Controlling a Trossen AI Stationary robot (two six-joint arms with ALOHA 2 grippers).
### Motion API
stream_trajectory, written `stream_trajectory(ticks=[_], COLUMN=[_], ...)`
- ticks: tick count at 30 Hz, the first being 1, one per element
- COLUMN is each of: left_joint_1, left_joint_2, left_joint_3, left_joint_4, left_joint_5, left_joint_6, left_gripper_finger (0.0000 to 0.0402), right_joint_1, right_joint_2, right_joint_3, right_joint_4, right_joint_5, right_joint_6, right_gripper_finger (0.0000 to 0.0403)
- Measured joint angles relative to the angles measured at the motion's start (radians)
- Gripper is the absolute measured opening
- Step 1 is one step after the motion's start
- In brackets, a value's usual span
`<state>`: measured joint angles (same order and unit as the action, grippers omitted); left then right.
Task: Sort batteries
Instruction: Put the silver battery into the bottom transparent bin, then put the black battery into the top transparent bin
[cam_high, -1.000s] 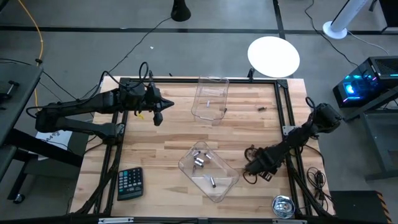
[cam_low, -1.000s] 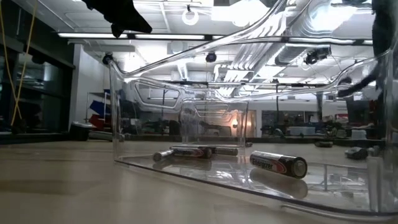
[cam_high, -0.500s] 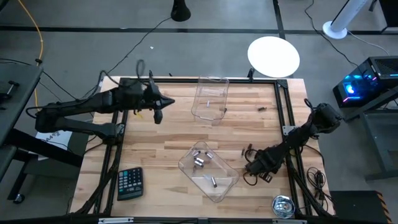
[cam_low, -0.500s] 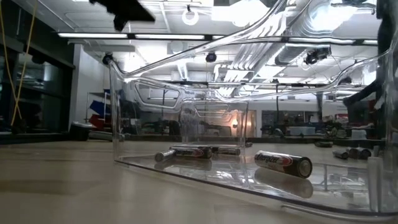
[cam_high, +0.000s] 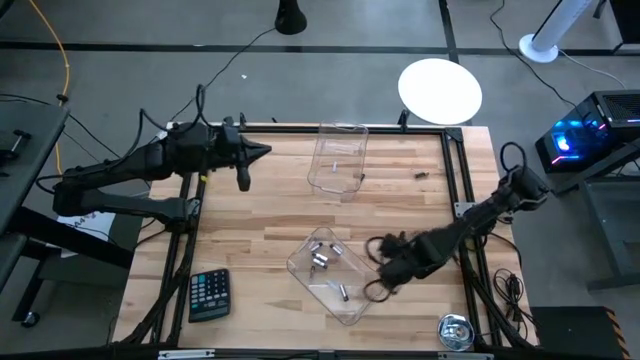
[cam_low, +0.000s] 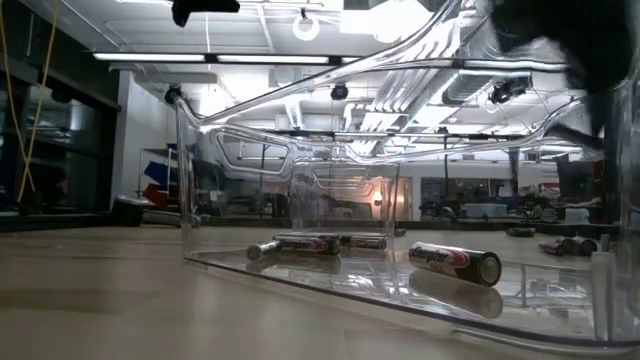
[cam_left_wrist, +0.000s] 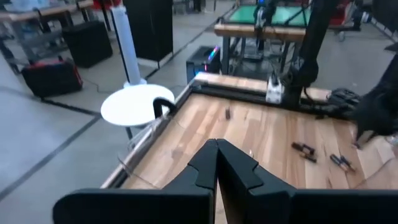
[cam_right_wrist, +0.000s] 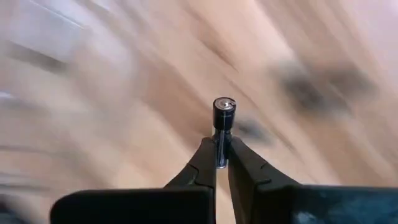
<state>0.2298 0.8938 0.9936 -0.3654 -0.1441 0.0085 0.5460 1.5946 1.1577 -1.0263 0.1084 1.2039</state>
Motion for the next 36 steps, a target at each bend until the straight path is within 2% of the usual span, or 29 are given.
stream_trajectory(ticks=[4, 7, 13, 19, 25, 27, 29, 34, 36], left_joint_1=[0.000, 0.000, 0.000, 0.000, 0.000, 0.000, 0.000, 0.000, 0.000], left_joint_2=[0.007, 0.013, 0.013, 0.013, 0.013, 0.013, 0.013, 0.030, 0.044], left_joint_3=[0.000, 0.000, 0.000, 0.000, 0.000, 0.000, 0.000, -0.001, -0.001], left_joint_4=[-0.020, -0.021, -0.034, -0.035, -0.034, -0.034, -0.034, -0.031, -0.030], left_joint_5=[0.000, 0.001, 0.003, 0.003, 0.000, 0.000, 0.000, -0.001, -0.001], left_joint_6=[-0.004, -0.004, -0.004, -0.005, -0.005, -0.005, -0.006, -0.034, -0.051], left_gripper_finger=[0.0000, 0.0000, 0.0000, 0.0000, 0.0000, 0.0000, 0.0000, 0.0000, 0.0000], right_joint_1=[-0.041, -0.075, -0.116, -0.121, -0.146, -0.167, -0.197, -0.296, -0.360], right_joint_2=[0.000, 0.006, 0.031, 0.031, 0.051, 0.049, 0.044, -0.001, -0.025], right_joint_3=[0.022, 0.027, 0.024, 0.024, 0.024, 0.029, 0.054, 0.150, 0.157], right_joint_4=[0.306, 0.462, 0.494, 0.529, 0.536, 0.506, 0.387, -0.020, -0.112], right_joint_5=[0.048, 0.028, -0.084, -0.093, -0.132, -0.136, -0.098, 0.191, 0.259], right_joint_6=[-0.155, -0.190, -0.190, -0.198, -0.307, -0.347, -0.349, -0.335, -0.331], right_gripper_finger=[0.0003, 0.0009, 0.0043, 0.0079, 0.0125, 0.0131, 0.0131, 0.0126, 0.0126])
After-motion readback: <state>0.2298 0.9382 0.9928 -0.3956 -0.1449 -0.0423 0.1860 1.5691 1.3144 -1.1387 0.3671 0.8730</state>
